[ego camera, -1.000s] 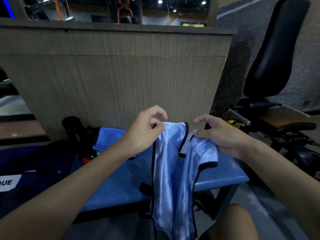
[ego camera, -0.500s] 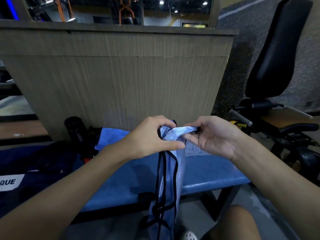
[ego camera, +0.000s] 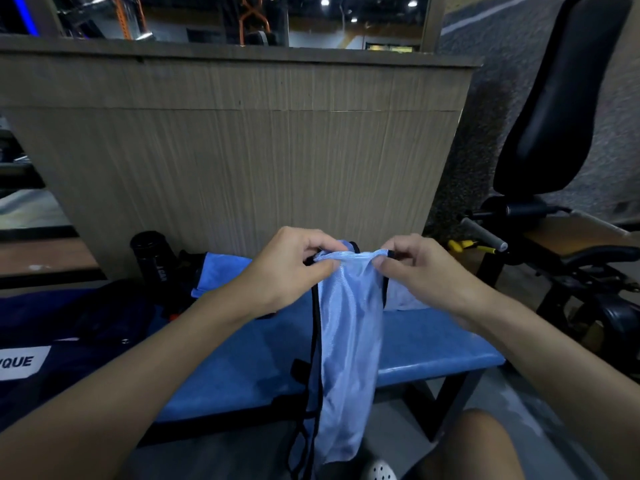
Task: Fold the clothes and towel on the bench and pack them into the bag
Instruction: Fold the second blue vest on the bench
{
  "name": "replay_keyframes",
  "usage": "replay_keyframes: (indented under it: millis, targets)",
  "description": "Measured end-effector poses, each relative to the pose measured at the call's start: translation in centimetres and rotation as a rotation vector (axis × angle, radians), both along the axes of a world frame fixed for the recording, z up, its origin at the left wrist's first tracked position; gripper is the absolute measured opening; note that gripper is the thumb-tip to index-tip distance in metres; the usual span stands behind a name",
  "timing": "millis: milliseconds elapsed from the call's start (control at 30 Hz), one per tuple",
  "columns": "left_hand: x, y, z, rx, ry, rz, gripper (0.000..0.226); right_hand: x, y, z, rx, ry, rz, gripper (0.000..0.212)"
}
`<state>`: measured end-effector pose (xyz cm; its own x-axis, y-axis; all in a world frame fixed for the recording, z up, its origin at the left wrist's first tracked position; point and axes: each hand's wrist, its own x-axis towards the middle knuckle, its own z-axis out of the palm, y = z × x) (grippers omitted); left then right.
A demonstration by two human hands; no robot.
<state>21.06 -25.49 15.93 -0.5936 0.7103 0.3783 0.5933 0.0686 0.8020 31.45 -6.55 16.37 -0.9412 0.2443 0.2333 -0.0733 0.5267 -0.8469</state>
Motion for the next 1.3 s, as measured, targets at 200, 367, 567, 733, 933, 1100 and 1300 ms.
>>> replay_keyframes:
  millis: [200,367,567,733,933,1100,1300]
  targets:
    - [0.0,-0.6,1.2,-0.007,-0.060,-0.128,0.022,0.3,0.6,0.9,-0.262,-0.040,0.293,0.020]
    - [0.0,-0.9,1.4,-0.034,-0.050,-0.172,0.021,-0.3,0.6,0.4,-0.281,-0.093,0.382,0.021]
    - [-0.3,-1.3,1.2,-0.024,-0.079,-0.120,0.022,-0.9,1.0,-0.5,-0.322,0.001,0.272,0.017]
    - [-0.5,-0.9,0.9,0.091,-0.049,0.075,0.026,-0.6,1.4,-0.9,-0.315,0.055,0.196,0.019]
    - [-0.1,0.0,0.8,0.144,-0.071,0.062,0.026,-0.5,2.4,-0.6,-0.017,-0.093,0.238,0.035]
    - [0.3,0.7,0.8,0.137,-0.059,-0.006,0.028,-0.1,0.9,1.4,0.239,-0.194,0.259,0.090]
    - [0.2,0.2,0.1,0.186,-0.064,0.011,0.033,-1.1,-0.2,1.2,0.499,0.026,0.194,0.015]
